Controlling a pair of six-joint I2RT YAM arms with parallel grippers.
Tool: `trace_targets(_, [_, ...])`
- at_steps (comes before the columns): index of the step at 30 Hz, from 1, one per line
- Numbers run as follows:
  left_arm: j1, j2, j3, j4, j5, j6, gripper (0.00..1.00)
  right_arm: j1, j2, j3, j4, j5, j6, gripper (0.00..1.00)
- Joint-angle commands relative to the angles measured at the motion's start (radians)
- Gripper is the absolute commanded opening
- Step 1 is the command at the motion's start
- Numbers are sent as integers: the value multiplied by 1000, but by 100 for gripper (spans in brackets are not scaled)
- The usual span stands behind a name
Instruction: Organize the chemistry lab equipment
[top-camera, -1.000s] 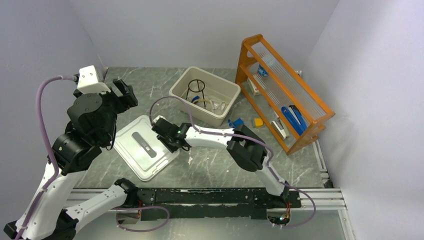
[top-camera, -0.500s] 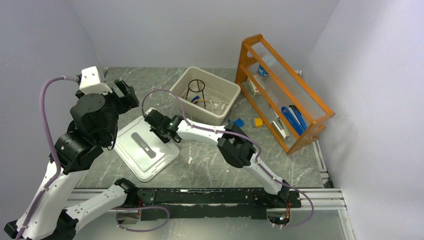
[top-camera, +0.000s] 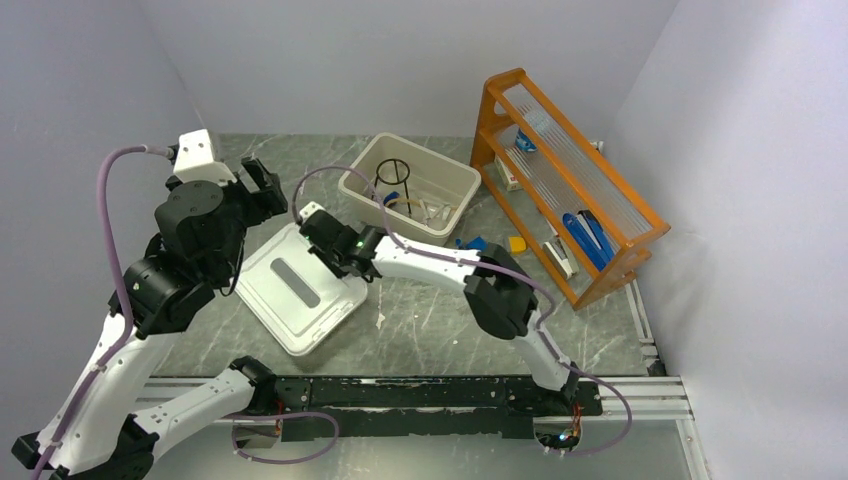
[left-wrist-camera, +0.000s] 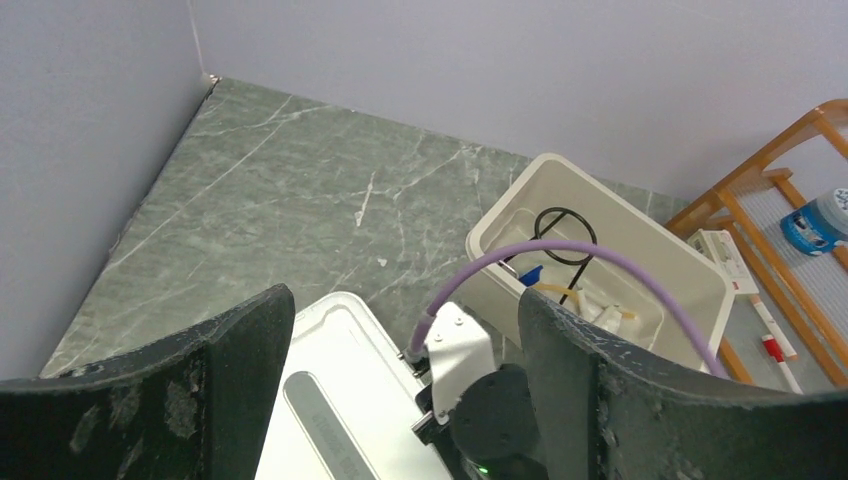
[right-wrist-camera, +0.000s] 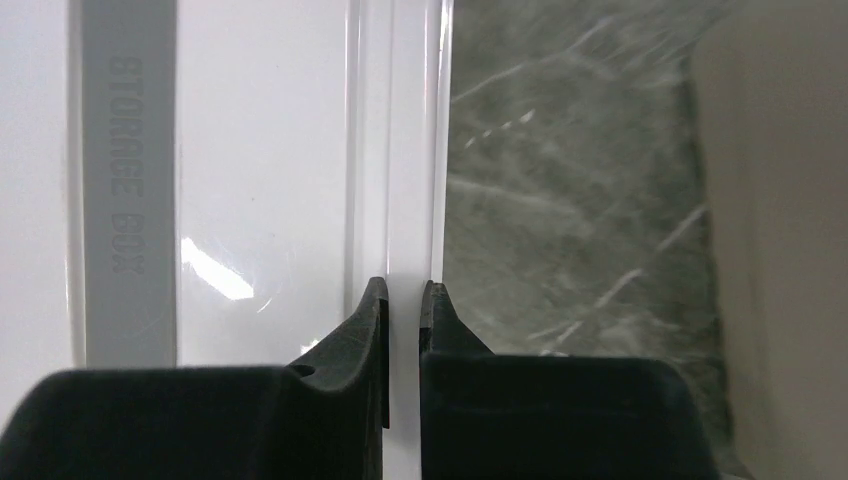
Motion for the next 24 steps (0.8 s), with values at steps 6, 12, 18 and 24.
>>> trace_targets(6, [6,-14,56,29,32,-6,86,-15,-233,-36,127,152,-64,0])
trace_targets(12, [7,-16,69,22,48,-11,86,-55,-307,-54,149,214,-120,0])
trace_targets(18, [6,-1,64,26,97,-23,87,-192,-397,-98,190,157,-235,0])
trace_targets(24, [7,27,22,15,141,-56,87,-305,-439,-185,210,-29,-334,0])
